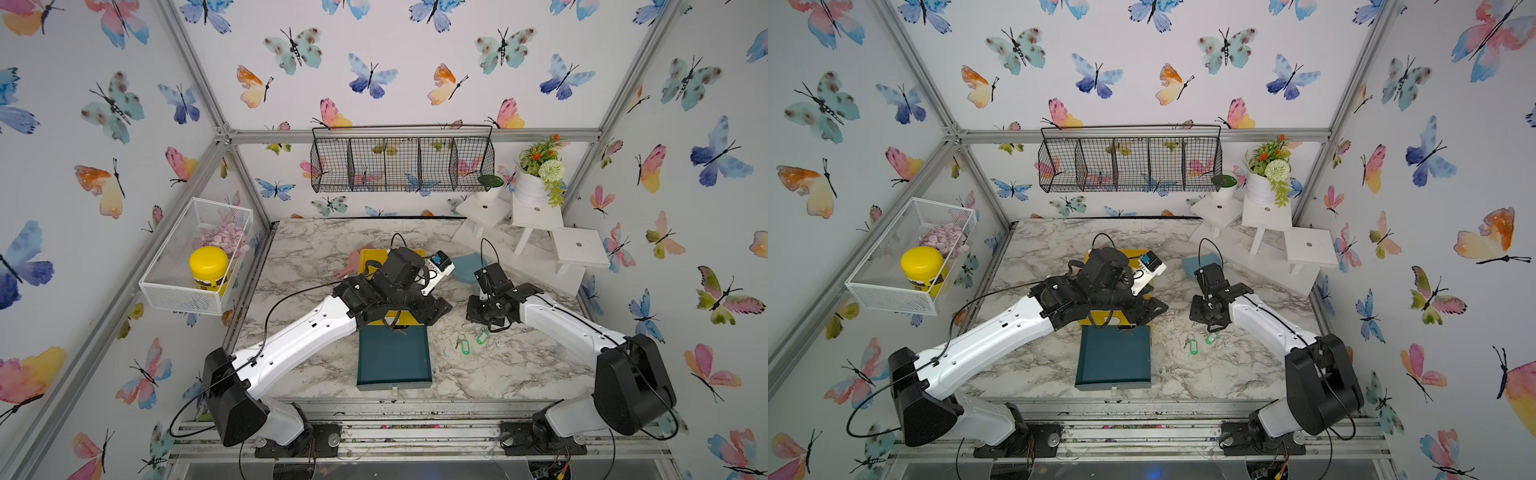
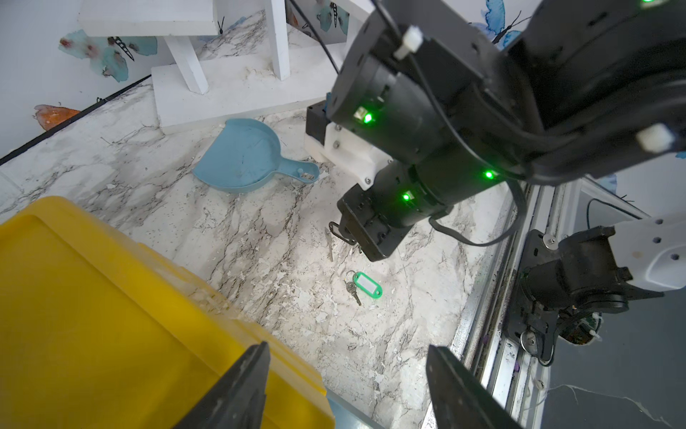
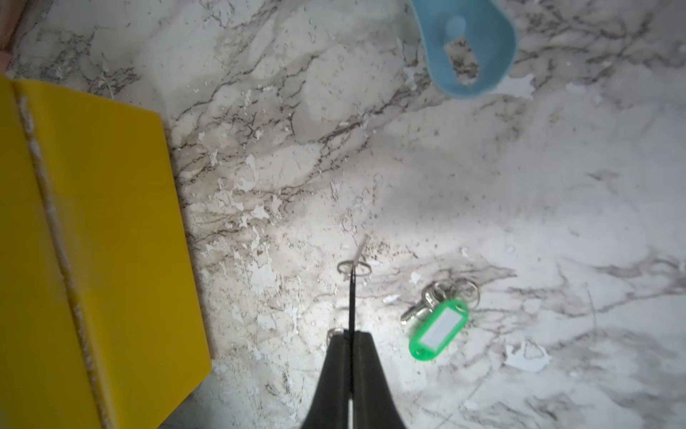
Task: Take the keys out of the drawer
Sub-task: Place the key at the center of the board.
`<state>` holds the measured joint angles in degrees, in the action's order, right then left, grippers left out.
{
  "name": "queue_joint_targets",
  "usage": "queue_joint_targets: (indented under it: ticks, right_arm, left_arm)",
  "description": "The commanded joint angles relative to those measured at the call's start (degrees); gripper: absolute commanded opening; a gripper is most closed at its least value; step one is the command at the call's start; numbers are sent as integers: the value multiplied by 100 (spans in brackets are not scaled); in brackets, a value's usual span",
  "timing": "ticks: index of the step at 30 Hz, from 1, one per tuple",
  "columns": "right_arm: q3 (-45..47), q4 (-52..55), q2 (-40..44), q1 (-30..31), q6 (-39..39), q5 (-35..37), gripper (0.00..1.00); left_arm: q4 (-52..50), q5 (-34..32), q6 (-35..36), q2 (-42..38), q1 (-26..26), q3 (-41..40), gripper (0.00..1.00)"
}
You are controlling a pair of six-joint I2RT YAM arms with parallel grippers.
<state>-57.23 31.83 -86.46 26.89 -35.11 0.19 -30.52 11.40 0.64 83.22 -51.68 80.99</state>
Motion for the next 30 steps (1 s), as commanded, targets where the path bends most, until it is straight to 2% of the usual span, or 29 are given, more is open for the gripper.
queue_joint_targets:
  ticks: [1,5,11,16,22,28,30]
  right_arm:
    - [-188,-364,-360,-51,423,-184,6]
    - [-186,-550,-551,-96,444,-184,25]
    - [-499,-323,-352,-105,511,-182,38]
    - [-1021,105,80,-97,784,-438,38]
    - [-1390,294,1052,131,1508,-579,27]
    - [-1780,368,1486,990,2441,-651,24]
    - [-1944,428,1416,1386,2645,-655,19]
  left_arm:
    - [-167,-169,-9,-267,61,-21,73]
    - [-226,-299,36,-481,96,-156,73]
    - [-233,-581,251,-826,106,-365,73]
    - [-235,-777,419,-1260,122,-661,73]
    - [-211,-652,969,-2224,128,-1454,73]
    - [-318,-731,1790,-3376,129,-2261,73]
    - [-437,-704,2035,-3663,119,-2408,73]
